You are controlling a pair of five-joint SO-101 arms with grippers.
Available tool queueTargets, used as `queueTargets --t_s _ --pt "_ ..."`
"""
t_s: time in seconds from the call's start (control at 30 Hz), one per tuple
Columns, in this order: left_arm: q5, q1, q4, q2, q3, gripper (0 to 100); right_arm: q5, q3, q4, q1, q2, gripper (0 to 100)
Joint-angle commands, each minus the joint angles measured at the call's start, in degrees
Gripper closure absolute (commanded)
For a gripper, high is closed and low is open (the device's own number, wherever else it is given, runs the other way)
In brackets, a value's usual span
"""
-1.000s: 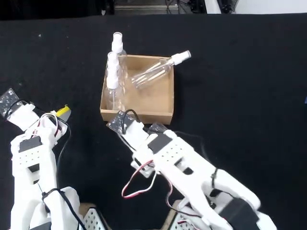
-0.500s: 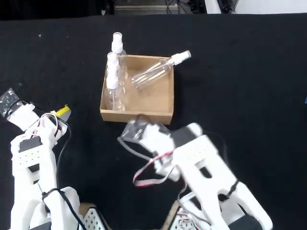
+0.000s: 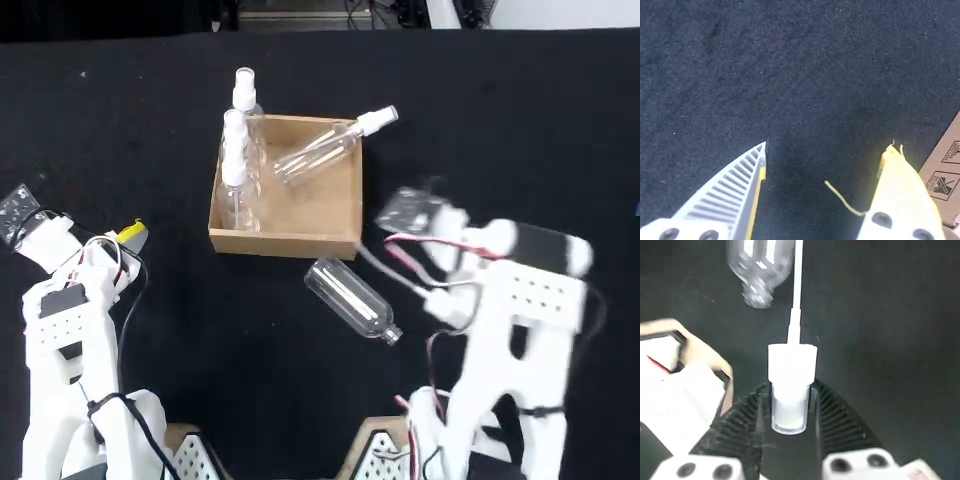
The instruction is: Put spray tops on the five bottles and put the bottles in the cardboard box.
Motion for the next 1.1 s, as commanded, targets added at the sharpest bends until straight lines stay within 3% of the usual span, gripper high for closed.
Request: queueTargets --t_s 0.0,0.1,0.23,0.33,0.43,0.5,0.7,0.87,1.07 --pt "-1.2 -0.1 -1.3 -0.7 -1.4 66 1.4 -2.4 -3.5 10.0 -1.5 96.2" --pt "-1.2 -0.1 -1.3 -0.7 -1.5 66 -5.3 1.1 -8.4 13.2 0.0 96.2" --pt "-1.2 -0.3 -1.3 -0.7 -1.5 66 -22.0 4.5 -18.2 14.4 5.9 95.6" --pt "-1.2 -0.3 -1.3 -0.7 -1.5 66 -29.6 4.8 -20.0 14.0 10.3 82.5" --pt "-1.2 -0.3 -1.3 -0.7 -1.5 66 -32.4 4.9 -19.8 10.7 13.0 66.6" --pt "-1.2 -0.3 -1.3 -0.7 -1.5 66 -34.0 5.3 -20.0 8.5 13.9 62.2" --pt "-1.2 -0.2 -1.4 -0.7 -1.5 66 -45.9 -5.0 -14.9 2.7 13.0 64.8" --pt "-1.2 -0.3 -1.4 -0.7 -1.5 66 -57.7 -17.2 -9.2 -10.0 14.1 71.4" --pt "-1.2 -0.4 -1.4 -0.7 -1.5 66 -70.6 -17.1 -17.6 -23.6 18.2 71.9"
